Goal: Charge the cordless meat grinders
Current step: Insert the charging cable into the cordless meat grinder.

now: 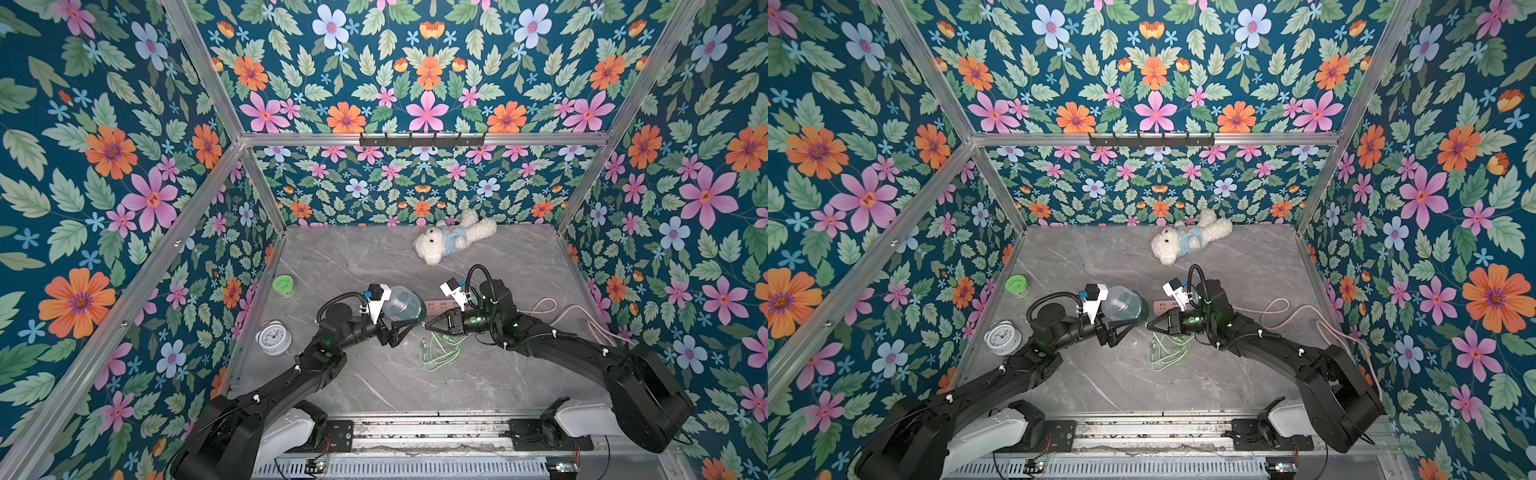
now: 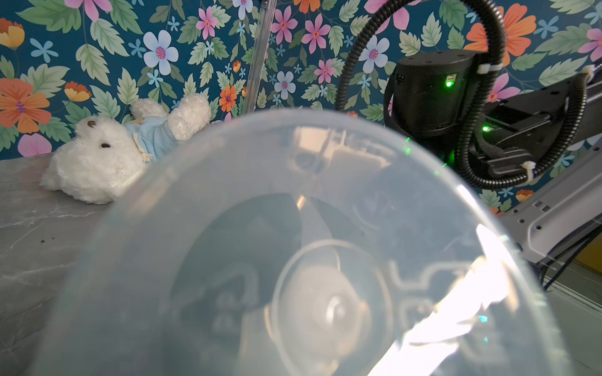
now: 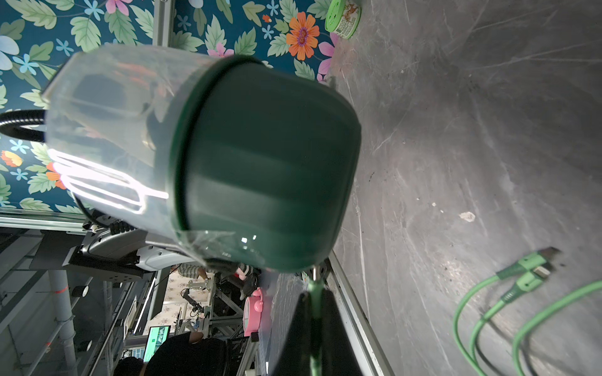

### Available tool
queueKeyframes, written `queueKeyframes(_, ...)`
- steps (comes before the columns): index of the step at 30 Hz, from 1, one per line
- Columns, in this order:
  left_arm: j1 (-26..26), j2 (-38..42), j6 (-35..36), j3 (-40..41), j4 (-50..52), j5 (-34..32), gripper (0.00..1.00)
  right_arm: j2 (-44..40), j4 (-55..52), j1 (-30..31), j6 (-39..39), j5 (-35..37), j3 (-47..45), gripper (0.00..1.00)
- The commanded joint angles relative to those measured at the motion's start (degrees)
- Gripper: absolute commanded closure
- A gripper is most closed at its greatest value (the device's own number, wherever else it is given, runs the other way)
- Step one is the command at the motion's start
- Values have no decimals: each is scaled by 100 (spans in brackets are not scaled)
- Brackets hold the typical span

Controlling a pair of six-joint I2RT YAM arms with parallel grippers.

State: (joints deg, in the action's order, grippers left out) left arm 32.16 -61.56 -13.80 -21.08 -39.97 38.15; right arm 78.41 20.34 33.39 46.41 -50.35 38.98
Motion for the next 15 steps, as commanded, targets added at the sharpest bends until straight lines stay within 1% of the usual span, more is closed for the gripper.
queueKeyframes(1, 119, 4, 21, -43, 208, 1230, 39, 81, 720, -59, 37, 716, 157, 100)
queueKeyframes(7, 158, -51, 56, -88, 248, 1288, 40, 269, 779, -43, 10, 586, 240, 100)
queueKeyframes(11, 168, -175, 69, -157, 341, 1407, 40, 255, 478, -25, -294, 612, 337, 100)
queueKeyframes(15, 168, -181, 109, -226, 457, 1362, 40, 245, 539, 39, -505, 588, 323, 100)
